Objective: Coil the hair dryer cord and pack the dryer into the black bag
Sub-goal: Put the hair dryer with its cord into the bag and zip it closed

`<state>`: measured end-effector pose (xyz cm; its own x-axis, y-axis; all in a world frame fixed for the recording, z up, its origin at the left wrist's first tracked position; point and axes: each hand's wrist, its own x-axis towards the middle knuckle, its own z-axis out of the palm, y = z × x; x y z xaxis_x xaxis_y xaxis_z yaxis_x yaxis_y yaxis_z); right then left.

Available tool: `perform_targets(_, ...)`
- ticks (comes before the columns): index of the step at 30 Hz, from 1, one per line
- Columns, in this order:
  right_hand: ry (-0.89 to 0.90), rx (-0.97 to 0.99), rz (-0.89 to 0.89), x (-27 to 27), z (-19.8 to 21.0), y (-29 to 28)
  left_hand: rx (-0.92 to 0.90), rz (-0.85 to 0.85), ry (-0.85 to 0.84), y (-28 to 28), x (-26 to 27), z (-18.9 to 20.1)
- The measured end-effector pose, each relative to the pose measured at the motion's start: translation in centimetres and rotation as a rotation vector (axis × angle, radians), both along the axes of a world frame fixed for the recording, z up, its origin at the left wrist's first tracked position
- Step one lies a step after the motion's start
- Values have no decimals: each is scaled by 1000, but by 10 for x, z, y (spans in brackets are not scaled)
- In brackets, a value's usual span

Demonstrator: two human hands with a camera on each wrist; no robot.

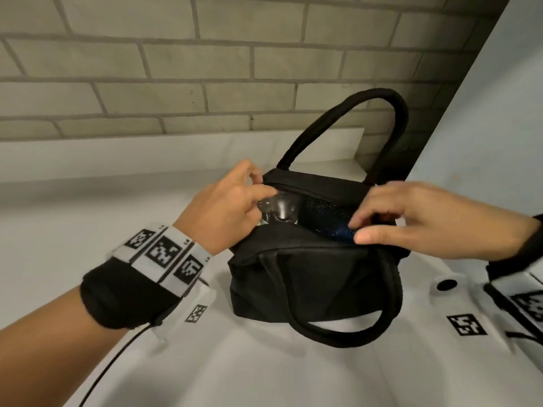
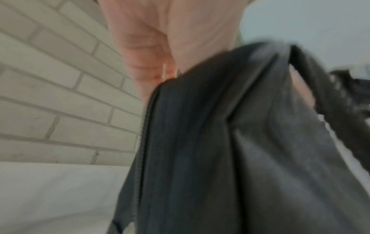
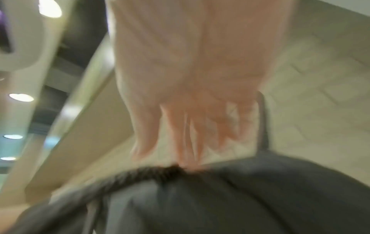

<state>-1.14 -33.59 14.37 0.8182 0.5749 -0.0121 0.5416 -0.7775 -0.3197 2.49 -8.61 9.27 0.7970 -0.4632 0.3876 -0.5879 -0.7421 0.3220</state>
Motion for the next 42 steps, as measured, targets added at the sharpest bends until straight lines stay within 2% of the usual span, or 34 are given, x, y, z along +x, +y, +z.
perform_targets(1, 127, -121, -41, 3, -4, -4, -2, -5, 19, 1, 0, 2)
perform_targets(2, 294, -162, -94, 6, -10, -8, 14, -8, 37, 2, 0, 4)
perform_targets(3, 456, -142, -133, 7, -14, -9, 36, -15, 49, 2, 0, 5)
perform_targets(5, 606, -33, -134, 11, -19, -5, 59, -34, 73, 3, -1, 9)
perform_targets(8, 560, 209, -121, 10, -14, 4, 66, -63, 108, 4, -2, 11)
perform_targets(12, 371, 756, -53, 9, -7, 1, 32, -52, 71, 19, -1, 15)
perform_targets(14, 350, 829, -43, 5, -15, 4, 27, -59, 71, 28, -5, 16)
perform_targets(17, 339, 786, -75, -1, -27, 13, 108, -104, 128, 36, -17, 13)
perform_targets(18, 344, 804, -99, -1, -28, 16, 57, -119, 159, 39, -21, 12)
perform_targets(19, 354, 827, -118, 0, -28, 17, -87, -137, 197, 41, -25, 11)
perform_targets(21, 369, 850, -133, 0, -27, 20, -540, -100, 281, 47, -30, 4)
perform_targets(23, 359, 841, -135, 0, -29, 23, -887, 76, 403, 53, -32, -11)
perform_targets(24, 359, 841, -144, 1, -30, 23, -936, 148, 535, 56, -35, -24)
perform_targets(26, 371, 849, -156, 2, -29, 23, -831, 216, 852, 60, -46, -47)
perform_targets(27, 366, 844, -160, 2, -28, 23, -748, 221, 973, 61, -51, -58)
perform_targets(28, 354, 828, -161, 3, -27, 24, -700, 224, 1024, 60, -55, -65)
perform_targets(31, 324, 766, -151, 7, -24, 28, -725, 269, 997, 56, -58, -74)
perform_targets(36, 305, 715, -150, 11, -22, 29, -637, 315, 950, 55, -58, -75)
perform_targets(42, 289, 682, -188, 14, -26, 27, -535, 291, 1108, 55, -60, -64)
